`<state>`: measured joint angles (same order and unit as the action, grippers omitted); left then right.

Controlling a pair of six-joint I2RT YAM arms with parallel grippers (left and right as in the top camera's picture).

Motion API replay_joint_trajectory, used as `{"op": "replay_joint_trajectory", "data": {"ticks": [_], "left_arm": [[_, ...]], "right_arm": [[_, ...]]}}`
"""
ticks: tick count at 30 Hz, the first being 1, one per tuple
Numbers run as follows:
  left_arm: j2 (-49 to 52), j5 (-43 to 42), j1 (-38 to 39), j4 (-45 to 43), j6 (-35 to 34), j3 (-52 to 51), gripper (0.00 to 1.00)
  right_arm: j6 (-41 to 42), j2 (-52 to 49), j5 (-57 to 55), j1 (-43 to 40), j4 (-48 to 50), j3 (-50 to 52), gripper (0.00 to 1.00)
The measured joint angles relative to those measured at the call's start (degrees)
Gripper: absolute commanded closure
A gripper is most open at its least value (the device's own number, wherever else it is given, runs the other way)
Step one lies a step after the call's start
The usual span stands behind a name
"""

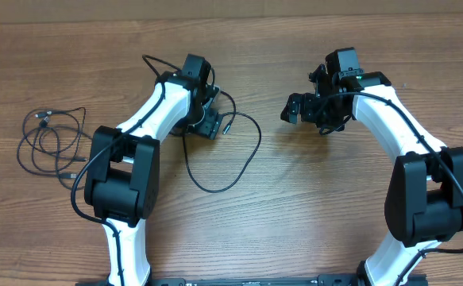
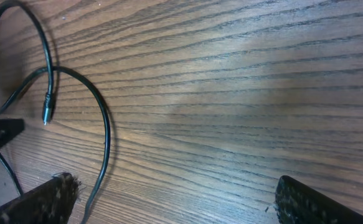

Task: Untangle cables

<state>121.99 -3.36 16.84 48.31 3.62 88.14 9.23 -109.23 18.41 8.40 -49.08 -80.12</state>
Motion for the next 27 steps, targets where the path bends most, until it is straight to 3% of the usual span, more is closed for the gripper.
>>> {"op": "replay_joint_trajectory", "data": {"ticks": [4,6,8,9,10,16,17,19,21,24,27], "left_arm": [[-0.48,0.28,-0.02,-1.88,0.70,-2.12,0.42],[-1.18,-0.61,-0.22,-3.02,1.16,-3.45,0.62],[-1.81,-1.99,-0.42,-3.82,1.36,-4.66,0.75],[-2.05,-2.64,-0.46,-4.00,1.40,-5.14,0.89],[-2.27,-3.69,-0.50,-4.11,1.44,-5.66,0.94],[-2.51,-8.76,-0.48,-2.64,-0.61,-6.27,0.96],[-2.47,-9.05,-0.48,-1.55,-1.29,-6.03,0.93],[-2.16,-9.31,-0.44,0.33,-2.43,-5.35,0.69],[-1.51,-9.60,-0.44,2.21,-3.58,-4.02,0.56],[-0.98,-9.33,-0.44,5.16,-4.66,-0.96,0.45],[-0.79,-8.15,-0.44,9.35,-5.29,2.60,0.17]], "right_arm": [[0.02,0.00,-0.02,0.00,0.00,0.00,0.00],[0.00,0.00,0.00,0.00,0.00,0.00,0.00],[0.00,0.00,0.02,0.00,0.00,0.00,0.00],[0.02,0.00,0.00,0.00,0.02,0.00,0.00],[0.00,0.00,0.00,0.00,0.00,0.00,0.00],[0.04,0.00,0.00,0.00,0.00,0.00,0.00],[0.04,0.00,0.00,0.00,0.00,0.00,0.00],[0.00,0.00,0.00,0.00,0.00,0.00,0.00],[0.00,0.00,0.00,-0.02,0.02,0.00,0.00],[0.02,0.00,-0.02,0.00,0.00,0.00,0.00],[0.00,0.00,0.02,-0.02,0.00,0.00,0.00]]}}
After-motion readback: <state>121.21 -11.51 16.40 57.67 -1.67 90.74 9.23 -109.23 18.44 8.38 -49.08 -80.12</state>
